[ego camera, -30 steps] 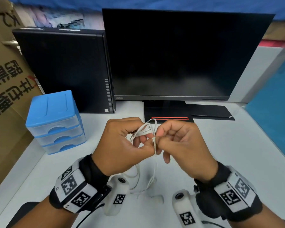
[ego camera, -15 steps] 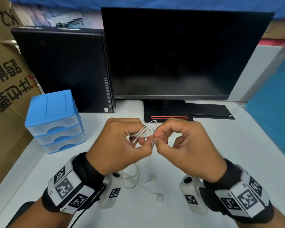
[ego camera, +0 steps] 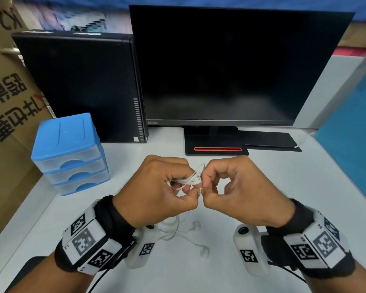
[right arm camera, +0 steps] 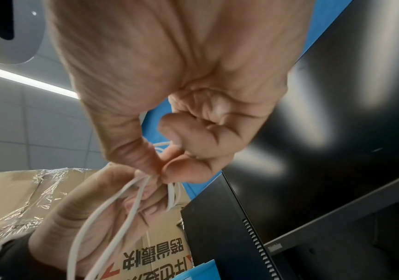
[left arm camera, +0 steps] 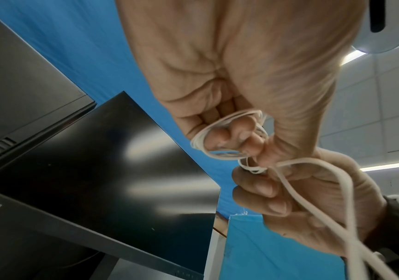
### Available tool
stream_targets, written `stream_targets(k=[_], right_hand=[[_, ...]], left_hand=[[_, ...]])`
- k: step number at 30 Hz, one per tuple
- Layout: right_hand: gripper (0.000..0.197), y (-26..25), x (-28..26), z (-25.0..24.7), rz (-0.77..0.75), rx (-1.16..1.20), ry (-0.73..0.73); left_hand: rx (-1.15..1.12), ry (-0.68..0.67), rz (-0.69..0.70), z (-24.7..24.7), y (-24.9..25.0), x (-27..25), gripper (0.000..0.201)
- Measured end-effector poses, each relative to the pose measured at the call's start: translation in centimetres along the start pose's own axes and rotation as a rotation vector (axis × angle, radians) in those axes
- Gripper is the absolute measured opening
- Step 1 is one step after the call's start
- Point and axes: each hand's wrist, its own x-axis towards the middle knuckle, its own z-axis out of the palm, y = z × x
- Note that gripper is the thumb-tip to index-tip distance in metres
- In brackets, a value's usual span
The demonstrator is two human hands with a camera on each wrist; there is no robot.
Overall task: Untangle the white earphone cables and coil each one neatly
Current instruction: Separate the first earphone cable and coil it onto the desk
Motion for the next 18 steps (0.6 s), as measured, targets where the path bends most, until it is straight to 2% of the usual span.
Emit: stream_targets(k=[5,8,10,12,15,18], right_hand=[[0.006,0.4,0.5,0.3,-0.041,0.234,0.113],[0.012,0.7,0.9,1.0,0.086,0.601,0.115],[0.014,0.8,0.9,1.4,0.144,0.749,0.109],[0.009,1.1,0.8,1.4,0.046,0.653,0.185],[0.011,0.8,0.4,0.5,-0.195,0.294,0.295],[0.015,0.5,0.2,0.2,-0.25,0.02,0.298]], left_hand=[[-0.145,0.124,-0.058,0.2,0.1,0.2,0.017],[-0.342,0.199,-0.128,0.7,0.0,0.2,0.019],[-0.43,0.214,-0.157,1.0,-0.2,0.2,0.015],[-0.42,0.222,-0.178,1.0,-0.7,0.2,0.016],[-0.382,0.238,-0.18,0.6,-1.1,0.3,0.018],[-0.362,0.233,-0.175,0.5,-1.0,0.3,0.015]])
